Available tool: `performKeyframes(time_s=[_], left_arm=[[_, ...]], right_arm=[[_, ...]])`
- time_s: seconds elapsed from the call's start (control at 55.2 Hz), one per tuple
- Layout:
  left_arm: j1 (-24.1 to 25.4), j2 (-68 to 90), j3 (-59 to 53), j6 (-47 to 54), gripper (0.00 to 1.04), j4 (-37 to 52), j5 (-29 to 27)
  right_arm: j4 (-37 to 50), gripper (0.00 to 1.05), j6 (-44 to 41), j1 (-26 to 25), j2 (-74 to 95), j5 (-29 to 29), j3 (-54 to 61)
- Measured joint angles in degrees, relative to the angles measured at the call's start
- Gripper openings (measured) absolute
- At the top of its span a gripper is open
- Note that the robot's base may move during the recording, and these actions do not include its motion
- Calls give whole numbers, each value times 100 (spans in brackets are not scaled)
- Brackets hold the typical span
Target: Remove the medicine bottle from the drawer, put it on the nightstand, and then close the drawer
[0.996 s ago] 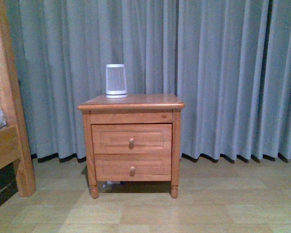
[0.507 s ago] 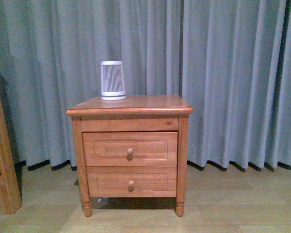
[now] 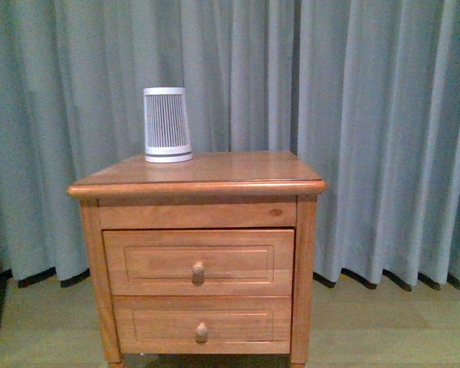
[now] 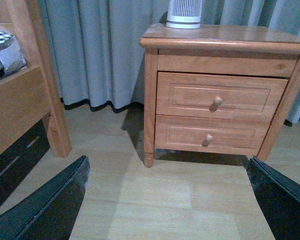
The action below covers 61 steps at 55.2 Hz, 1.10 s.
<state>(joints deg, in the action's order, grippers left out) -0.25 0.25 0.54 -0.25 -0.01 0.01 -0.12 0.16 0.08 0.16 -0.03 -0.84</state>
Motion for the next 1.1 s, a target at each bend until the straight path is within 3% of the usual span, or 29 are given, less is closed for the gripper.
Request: performKeyframes(time_s=[0.362, 0.435, 0.525, 0.634, 0.779, 0.96, 1.105], left_arm=[[20, 28, 9, -15, 98, -11, 31], [262, 957, 586, -466, 98, -997, 1113], [170, 2662, 1593, -732, 98, -446, 1521], [-129, 4468, 3132, -719, 98, 787, 1355], [-562, 6111, 4190, -470, 98, 1794, 1086], [-1174, 8179, 4940, -177, 98, 2605, 579], [-1519, 9547, 5405, -153, 98, 2721, 361]], right_arm=[[0, 104, 0, 0, 0, 0, 0], [0, 104, 0, 0, 0, -2, 0], [0, 104, 0, 0, 0, -2, 0], [0, 104, 0, 0, 0, 0, 0], [0, 104, 0, 0, 0, -2, 0], [0, 104, 0, 0, 0, -2, 0], [0, 104, 0, 0, 0, 0, 0]])
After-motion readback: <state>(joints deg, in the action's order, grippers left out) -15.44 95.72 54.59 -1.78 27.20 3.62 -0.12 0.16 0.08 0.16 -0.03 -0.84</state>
